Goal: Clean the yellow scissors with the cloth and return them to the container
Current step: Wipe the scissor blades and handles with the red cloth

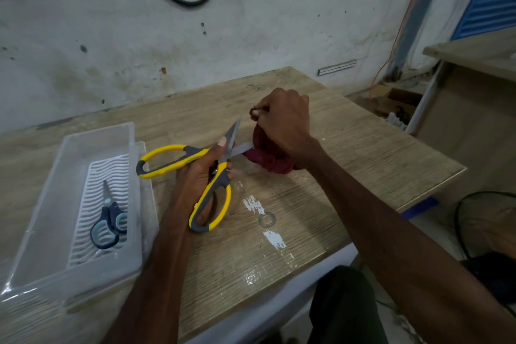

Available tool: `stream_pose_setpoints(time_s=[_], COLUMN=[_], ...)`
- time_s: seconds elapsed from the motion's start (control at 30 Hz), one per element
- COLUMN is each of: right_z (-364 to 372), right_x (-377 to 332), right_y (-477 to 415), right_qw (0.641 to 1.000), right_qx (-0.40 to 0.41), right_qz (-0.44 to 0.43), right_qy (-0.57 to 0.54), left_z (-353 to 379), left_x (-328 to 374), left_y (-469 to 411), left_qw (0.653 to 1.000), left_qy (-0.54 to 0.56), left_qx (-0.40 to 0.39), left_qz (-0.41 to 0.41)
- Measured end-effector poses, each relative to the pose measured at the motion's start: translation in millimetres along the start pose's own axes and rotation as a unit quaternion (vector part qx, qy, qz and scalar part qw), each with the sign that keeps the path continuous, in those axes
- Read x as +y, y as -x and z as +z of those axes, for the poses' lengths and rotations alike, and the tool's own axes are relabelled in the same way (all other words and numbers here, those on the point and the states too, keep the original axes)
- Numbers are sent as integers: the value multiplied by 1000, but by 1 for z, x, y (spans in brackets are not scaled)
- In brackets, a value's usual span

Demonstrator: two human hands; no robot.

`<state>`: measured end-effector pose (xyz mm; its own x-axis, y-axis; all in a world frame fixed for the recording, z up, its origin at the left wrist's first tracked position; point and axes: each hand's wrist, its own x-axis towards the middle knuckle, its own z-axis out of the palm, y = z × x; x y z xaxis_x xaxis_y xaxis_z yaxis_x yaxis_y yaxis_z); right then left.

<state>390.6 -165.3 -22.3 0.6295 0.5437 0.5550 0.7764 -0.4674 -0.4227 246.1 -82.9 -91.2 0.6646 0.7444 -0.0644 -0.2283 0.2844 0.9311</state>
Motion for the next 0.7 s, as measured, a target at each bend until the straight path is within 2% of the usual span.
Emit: stream_pose_setpoints(time_s=[0.13, 0.23, 0.3, 0.4, 0.5, 0.57, 0.63, 0.7], right_z=[-19, -11, 0, 11, 11, 8, 8, 13], right_x=[-3, -17, -27, -29, -7, -2, -12, -26], right_y=[21, 55, 72, 73, 53, 54, 65, 79], right_qw=[995, 987, 983, 984, 998, 998, 994, 989], right_qx=[33, -8, -31, -50, -21, 4, -2, -31], right_qz=[-86, -150, -167, -167, -63, -33, -86, -144], right_qy=[-24, -50, -76, -30, -25, -48, -64, -29], left_z=[0, -2, -1, -1, 0, -1, -2, 0], left_x=[-1, -4, -6, -6, -6, -8, -8, -8], left_y=[-3, -5, -2, 2, 1, -1, -2, 1], left_qw=[999, 998, 994, 993, 999, 999, 999, 998], left_qy=[34, 63, 106, 111, 41, 30, 43, 62], left_qx=[3, -5, -27, -39, 4, 5, -7, -21], left_qz=[9, 13, -14, -21, 18, 22, 24, 21])
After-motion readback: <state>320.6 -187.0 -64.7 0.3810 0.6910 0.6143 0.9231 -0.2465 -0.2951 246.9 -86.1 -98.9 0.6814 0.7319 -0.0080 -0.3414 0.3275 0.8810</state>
